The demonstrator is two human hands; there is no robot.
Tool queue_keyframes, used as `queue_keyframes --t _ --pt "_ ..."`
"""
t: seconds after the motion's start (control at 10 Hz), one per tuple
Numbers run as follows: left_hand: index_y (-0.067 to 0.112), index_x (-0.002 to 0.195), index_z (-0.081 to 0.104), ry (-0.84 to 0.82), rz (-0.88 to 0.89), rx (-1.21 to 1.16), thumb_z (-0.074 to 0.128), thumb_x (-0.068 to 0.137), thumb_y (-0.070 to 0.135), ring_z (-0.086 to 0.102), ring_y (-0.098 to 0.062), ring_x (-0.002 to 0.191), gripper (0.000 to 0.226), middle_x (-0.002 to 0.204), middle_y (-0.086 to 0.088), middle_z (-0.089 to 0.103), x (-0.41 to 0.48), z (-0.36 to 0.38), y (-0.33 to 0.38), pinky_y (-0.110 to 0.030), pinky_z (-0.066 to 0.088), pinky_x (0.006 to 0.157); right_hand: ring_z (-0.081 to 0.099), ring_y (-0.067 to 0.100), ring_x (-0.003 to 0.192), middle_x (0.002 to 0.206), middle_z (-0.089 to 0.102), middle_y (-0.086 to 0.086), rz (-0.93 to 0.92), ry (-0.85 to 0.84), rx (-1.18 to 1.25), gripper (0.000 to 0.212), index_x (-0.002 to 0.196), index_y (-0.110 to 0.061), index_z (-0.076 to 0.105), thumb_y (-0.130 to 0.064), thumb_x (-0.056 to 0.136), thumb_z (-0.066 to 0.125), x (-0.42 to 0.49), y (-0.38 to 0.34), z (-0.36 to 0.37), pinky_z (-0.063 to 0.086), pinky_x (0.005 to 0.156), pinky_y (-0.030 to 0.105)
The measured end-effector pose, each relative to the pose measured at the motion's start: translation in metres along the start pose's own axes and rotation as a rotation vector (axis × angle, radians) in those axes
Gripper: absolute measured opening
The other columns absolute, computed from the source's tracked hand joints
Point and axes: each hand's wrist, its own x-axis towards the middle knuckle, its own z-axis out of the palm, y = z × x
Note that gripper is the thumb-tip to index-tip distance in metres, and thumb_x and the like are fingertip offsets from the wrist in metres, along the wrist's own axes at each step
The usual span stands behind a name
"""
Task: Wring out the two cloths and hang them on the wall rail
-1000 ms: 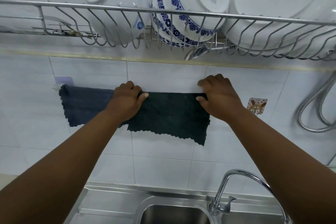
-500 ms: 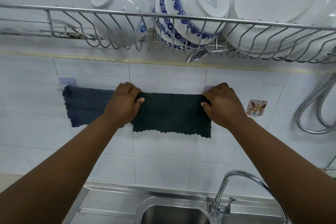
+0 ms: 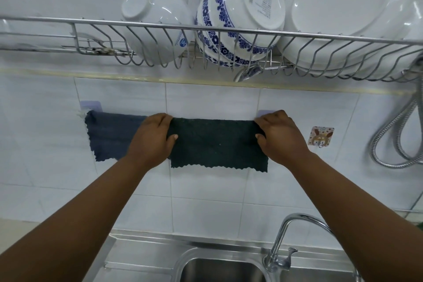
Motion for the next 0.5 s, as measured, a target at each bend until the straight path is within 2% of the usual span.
queue_keyframes --t 0.1,0.2,0.3,0.4,0.5 --pt "0.010 0.145 0.035 -0.071 0.032 0.084 0.051 0.094 0.040 0.038 -0.029 0.136 0.062 0.148 -0.011 0.043 -0.001 -0.008 0.001 -0.046 0.024 0.118 0.042 0.033 0.127 0.138 0.056 0.009 0.018 -0.067 0.010 0.051 0.138 -0.013 0.049 -0.028 0.090 0.057 -0.007 -0.002 -0.003 0.039 0.104 0.045" --pt "0.012 0.151 0.021 -0.130 0.028 0.128 0.044 0.096 0.047 0.019 -0.028 0.147 0.070 0.159 -0.010 0.023 -0.004 -0.017 0.004 -0.049 0.012 0.121 0.037 0.031 0.135 0.150 0.043 0.007 0.030 -0.124 0.062 0.063 0.148 -0.014 0.034 -0.031 0.092 0.057 -0.017 -0.003 -0.011 0.034 0.110 0.043" --pt "0.012 0.152 0.016 -0.156 -0.005 0.089 0.043 0.096 0.048 0.013 -0.029 0.149 0.072 0.162 -0.010 0.014 -0.014 -0.028 0.017 -0.050 0.010 0.121 0.034 0.030 0.139 0.153 0.038 0.007 0.080 -0.143 0.134 0.068 0.150 -0.014 0.028 -0.033 0.092 0.059 -0.030 0.002 -0.026 0.033 0.112 0.042" --pt "0.012 0.152 0.017 -0.159 -0.018 0.052 0.043 0.096 0.048 0.015 -0.029 0.148 0.072 0.161 -0.010 0.017 -0.024 -0.040 0.039 -0.050 0.012 0.120 0.029 0.029 0.143 0.157 0.032 0.007 0.122 -0.146 0.144 0.070 0.151 -0.015 0.026 -0.037 0.093 0.058 -0.043 0.014 -0.040 0.032 0.114 0.043" --pt "0.011 0.151 0.021 -0.152 0.048 0.138 0.041 0.096 0.051 0.020 -0.029 0.146 0.071 0.159 -0.011 0.023 -0.029 -0.047 0.064 -0.050 0.015 0.121 0.024 0.028 0.145 0.159 0.026 0.007 0.175 -0.205 0.133 0.071 0.151 -0.016 0.025 -0.042 0.093 0.057 -0.055 0.030 -0.054 0.030 0.116 0.045"
